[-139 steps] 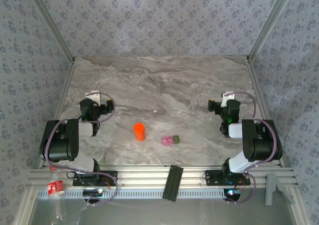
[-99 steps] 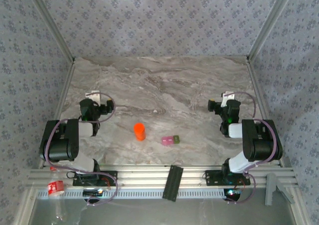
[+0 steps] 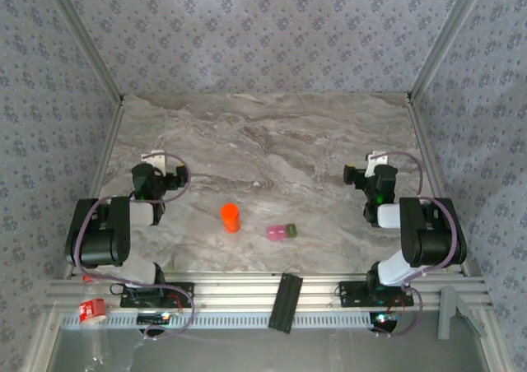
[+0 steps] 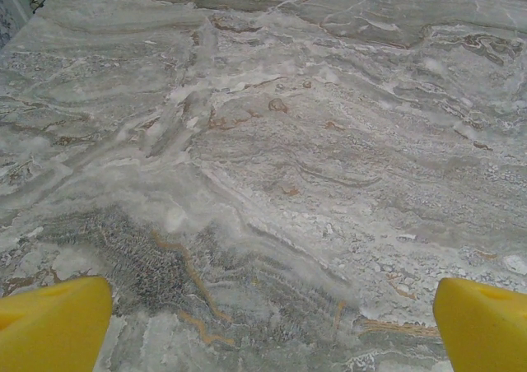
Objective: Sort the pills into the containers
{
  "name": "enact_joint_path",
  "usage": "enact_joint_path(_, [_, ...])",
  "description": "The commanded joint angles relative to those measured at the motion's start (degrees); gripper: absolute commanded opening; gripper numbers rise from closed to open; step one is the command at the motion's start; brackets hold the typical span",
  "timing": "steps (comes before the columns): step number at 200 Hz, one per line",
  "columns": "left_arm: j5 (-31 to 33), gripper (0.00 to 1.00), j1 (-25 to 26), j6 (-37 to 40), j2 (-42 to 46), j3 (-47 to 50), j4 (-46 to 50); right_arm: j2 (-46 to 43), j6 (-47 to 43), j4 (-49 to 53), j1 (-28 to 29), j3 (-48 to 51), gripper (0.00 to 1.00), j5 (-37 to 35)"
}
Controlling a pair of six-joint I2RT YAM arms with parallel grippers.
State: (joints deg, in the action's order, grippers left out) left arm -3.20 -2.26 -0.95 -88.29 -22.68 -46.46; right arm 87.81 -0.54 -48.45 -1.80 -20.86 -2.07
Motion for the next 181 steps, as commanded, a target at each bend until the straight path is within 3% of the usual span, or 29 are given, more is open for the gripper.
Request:
enact_joint_path(1, [-0.09, 1.0, -0.37, -0.33, 0.3, -1.14, 0.05, 0.0, -0.76, 0.11, -0.31, -1.13, 1.0, 0.99])
enact_joint_path(83, [-0.32, 1.0, -0.48, -0.47, 0.33, -0.88, -0.39, -0.61, -0.17, -0.17, -1.09, -0.9, 1.0, 2.56])
enact_joint_path(136, [0.96, 1.0, -0.47, -0.9, 6.74, -5.84, 12.96, -13.18, 0.41, 16.57, -0.2, -5.28, 1.0, -0.85])
enact_joint_path(164, [2.48, 1.0, -0.55, -2.13, 11.42, -8.18, 19.31, -16.58, 12.54, 31.07, -0.99, -12.54, 1.0, -4.05])
enact_joint_path(181, [2.96, 1.0, -0.42, -4.07, 14.94, -9.95, 23.27, -17.84, 28.02, 41.88, -2.07, -17.08, 1.0, -6.74])
